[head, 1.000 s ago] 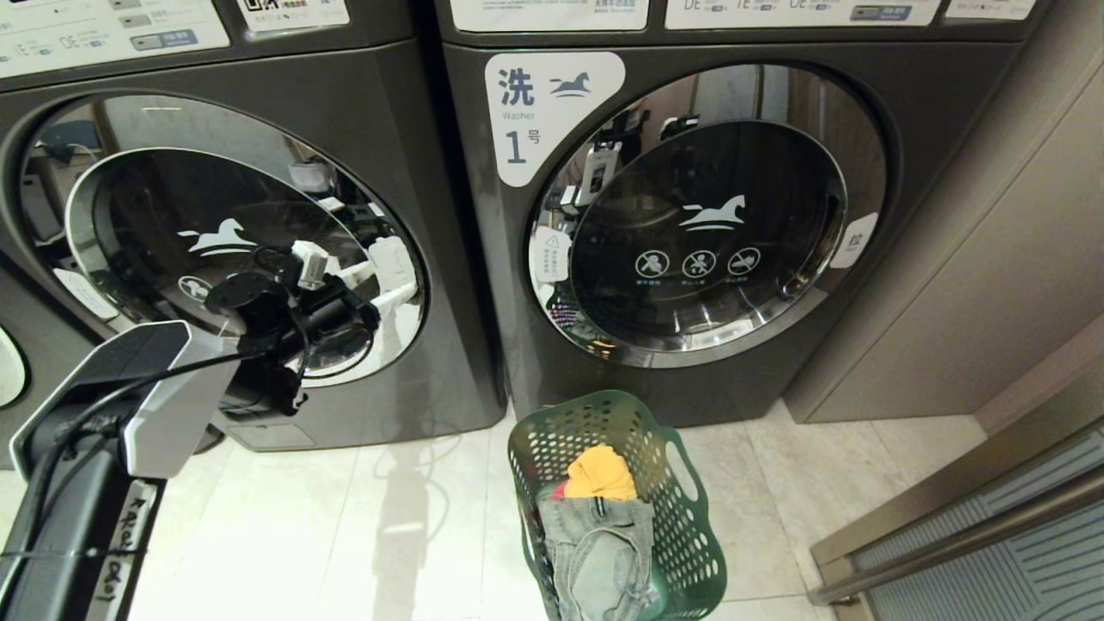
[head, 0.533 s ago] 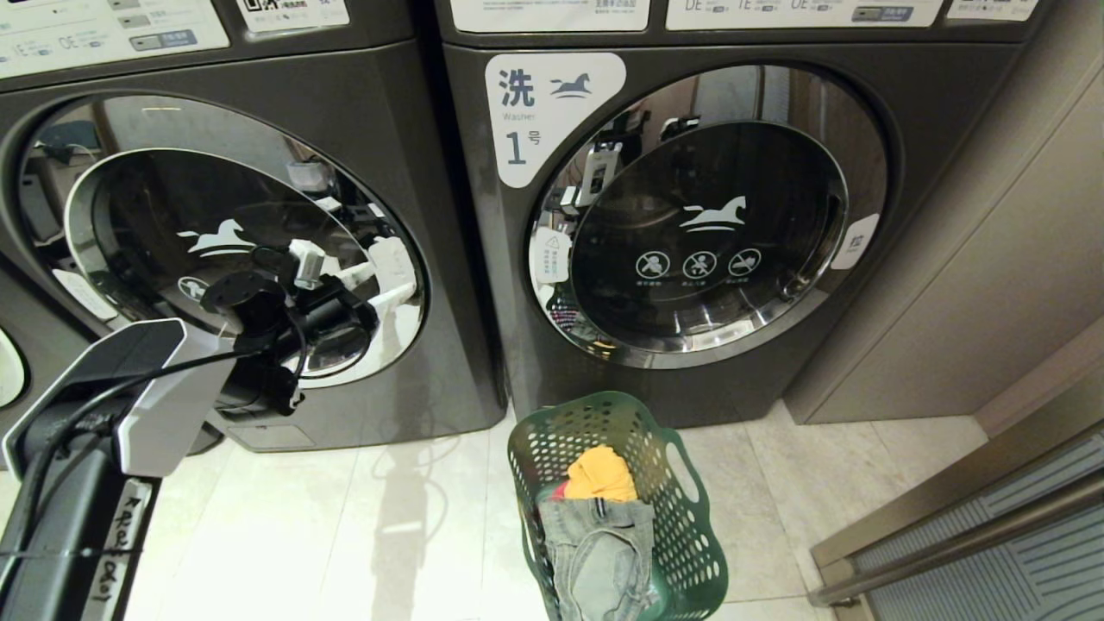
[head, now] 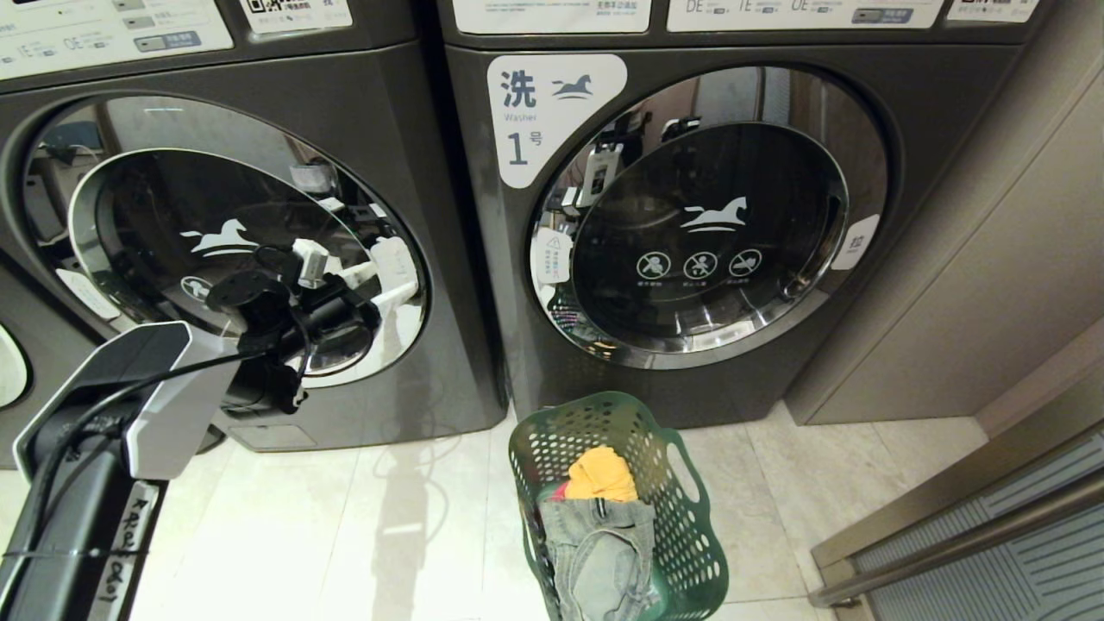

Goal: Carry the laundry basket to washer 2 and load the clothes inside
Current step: Open the lid of the washing machine

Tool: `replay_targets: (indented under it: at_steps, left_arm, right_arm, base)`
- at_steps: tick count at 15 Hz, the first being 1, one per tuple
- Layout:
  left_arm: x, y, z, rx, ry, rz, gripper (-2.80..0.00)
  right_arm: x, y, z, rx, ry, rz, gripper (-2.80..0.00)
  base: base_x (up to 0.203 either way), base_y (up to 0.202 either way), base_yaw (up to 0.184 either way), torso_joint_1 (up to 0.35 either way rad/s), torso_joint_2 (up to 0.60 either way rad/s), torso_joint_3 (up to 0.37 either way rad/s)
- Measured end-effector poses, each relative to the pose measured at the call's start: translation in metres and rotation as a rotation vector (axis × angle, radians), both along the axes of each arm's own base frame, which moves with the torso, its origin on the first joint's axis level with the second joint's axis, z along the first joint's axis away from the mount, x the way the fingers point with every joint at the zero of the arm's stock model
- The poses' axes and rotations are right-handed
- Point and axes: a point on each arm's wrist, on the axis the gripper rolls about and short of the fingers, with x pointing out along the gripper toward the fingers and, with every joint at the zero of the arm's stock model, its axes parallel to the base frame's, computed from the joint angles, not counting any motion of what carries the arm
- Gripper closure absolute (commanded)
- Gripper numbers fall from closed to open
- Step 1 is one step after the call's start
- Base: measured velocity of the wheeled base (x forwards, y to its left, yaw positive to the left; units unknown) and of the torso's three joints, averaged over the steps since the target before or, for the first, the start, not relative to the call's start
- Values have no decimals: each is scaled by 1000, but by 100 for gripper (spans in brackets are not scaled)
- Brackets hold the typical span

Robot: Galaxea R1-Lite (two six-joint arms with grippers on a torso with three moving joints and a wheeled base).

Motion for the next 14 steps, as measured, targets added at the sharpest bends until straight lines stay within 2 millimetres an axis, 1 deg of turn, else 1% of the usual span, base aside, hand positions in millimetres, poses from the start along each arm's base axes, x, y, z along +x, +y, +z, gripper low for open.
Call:
replay_targets:
  at_steps: [4,6,10,14]
  left_arm:
    - [4,0,-3,-4,1,16,-280]
    - [6,-5,-3,-6,2,15,-280]
    - [9,-5,-5,-4,15,13,-280]
    - [9,-6,-6,7,20,-23,-280]
  right_arm:
    - [0,0,0,0,0,-1,0]
    - [0,0,0,0,0,0,0]
    - [0,0,0,0,0,0,0]
    - [0,0,0,0,0,0,0]
  base:
    - [0,0,0,0,0,0]
    - [0,0,0,0,0,0]
    - [0,0,0,0,0,0]
    - [0,0,0,0,0,0]
